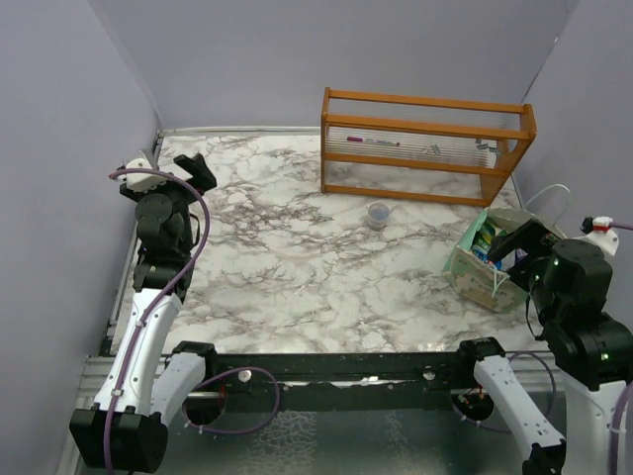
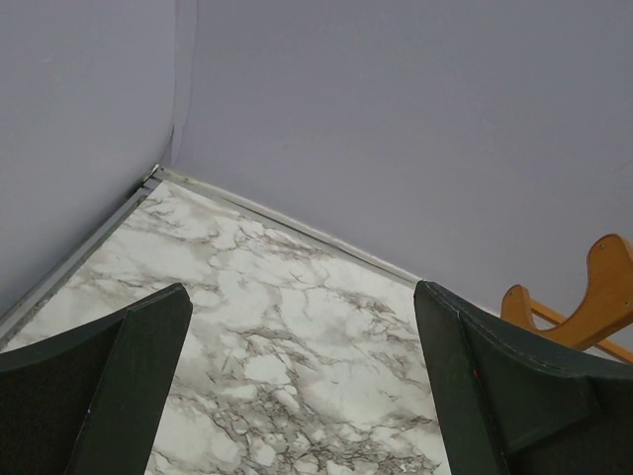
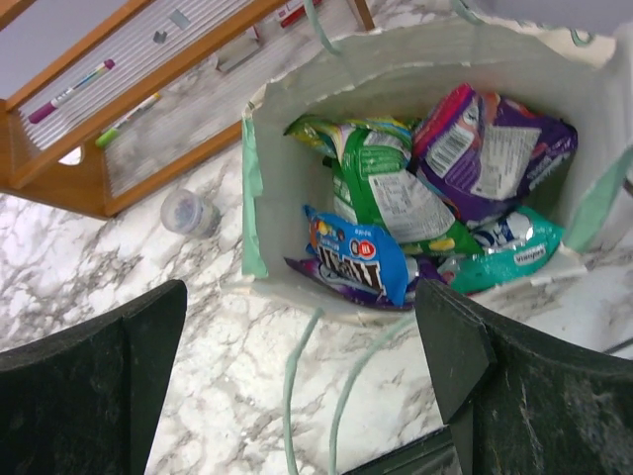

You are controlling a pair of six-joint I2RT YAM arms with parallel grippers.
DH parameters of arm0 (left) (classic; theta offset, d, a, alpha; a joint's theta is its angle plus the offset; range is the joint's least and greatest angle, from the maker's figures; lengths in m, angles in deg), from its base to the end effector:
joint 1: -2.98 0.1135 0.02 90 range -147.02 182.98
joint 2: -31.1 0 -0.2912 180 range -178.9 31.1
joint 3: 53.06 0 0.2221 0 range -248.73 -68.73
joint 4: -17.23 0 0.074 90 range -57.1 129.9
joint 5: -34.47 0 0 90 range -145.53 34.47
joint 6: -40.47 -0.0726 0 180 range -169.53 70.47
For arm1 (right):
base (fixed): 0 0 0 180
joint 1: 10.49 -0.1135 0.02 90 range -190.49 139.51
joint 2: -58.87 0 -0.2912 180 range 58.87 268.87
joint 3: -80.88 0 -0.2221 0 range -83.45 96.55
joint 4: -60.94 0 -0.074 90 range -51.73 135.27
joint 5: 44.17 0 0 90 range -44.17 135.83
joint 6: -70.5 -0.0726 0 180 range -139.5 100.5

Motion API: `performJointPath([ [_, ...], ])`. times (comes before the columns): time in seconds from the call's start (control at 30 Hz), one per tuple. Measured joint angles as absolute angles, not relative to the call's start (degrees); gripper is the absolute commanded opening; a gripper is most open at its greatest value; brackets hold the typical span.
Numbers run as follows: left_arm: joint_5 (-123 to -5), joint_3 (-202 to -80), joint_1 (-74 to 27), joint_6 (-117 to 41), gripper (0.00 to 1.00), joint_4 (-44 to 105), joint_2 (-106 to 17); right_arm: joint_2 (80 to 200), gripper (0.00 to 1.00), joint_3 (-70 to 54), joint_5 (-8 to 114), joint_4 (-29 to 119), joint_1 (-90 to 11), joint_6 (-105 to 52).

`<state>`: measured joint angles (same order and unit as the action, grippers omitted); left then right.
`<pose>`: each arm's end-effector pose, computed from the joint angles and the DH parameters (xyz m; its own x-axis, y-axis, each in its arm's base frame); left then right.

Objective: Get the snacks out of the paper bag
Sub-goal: Move the paper bag to the center of the board.

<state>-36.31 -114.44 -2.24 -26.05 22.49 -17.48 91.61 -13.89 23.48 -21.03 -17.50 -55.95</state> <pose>0.1867 0.0069 0.3998 0.2151 -0.3974 -0.8921 -0.1672 0.8850 -0.4346 0.0363 -0.0234 0.3777 -0.2647 0.5211 -0.8114 0.4637 0.8066 0.3667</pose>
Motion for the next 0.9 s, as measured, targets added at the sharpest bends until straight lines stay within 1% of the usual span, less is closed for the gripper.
performJointPath([
  [0.13,-36.3,-114.4,-2.2,-25.6,0.98,21.7,-17.5,89.9,0.99,-10.8,24.3,-27.0,-17.5,-59.2],
  [0.27,-36.3,-114.4,-2.2,-24.9,0.98,21.6,-17.5,86.7,0.99,-10.8,25.0,-30.2,-17.3,-62.0],
  [0.5,-37.9,-114.4,-2.0,-24.1,0.99,21.1,-18.3,83.8,1.00,-13.9,25.5,-26.1,-17.2,-58.5],
  [0.6,-43.2,-114.5,-2.0,-23.5,0.99,20.9,-19.3,83.5,1.00,-14.9,25.8,-23.7,-17.2,-56.3],
  [0.77,-60.8,-114.1,-2.3,-19.0,0.97,19.0,-21.6,82.9,0.96,-15.3,26.7,-22.0,-17.2,-53.7],
  [0.83,-67.4,-112.2,-3.8,-15.2,0.97,15.6,-21.8,82.7,0.94,-15.3,26.8,-22.4,-17.2,-55.4],
  [0.9,-72.0,-109.0,-7.5,-11.5,0.98,13.9,-20.8,82.6,0.92,-15.3,26.6,-23.8,-17.2,-56.9],
])
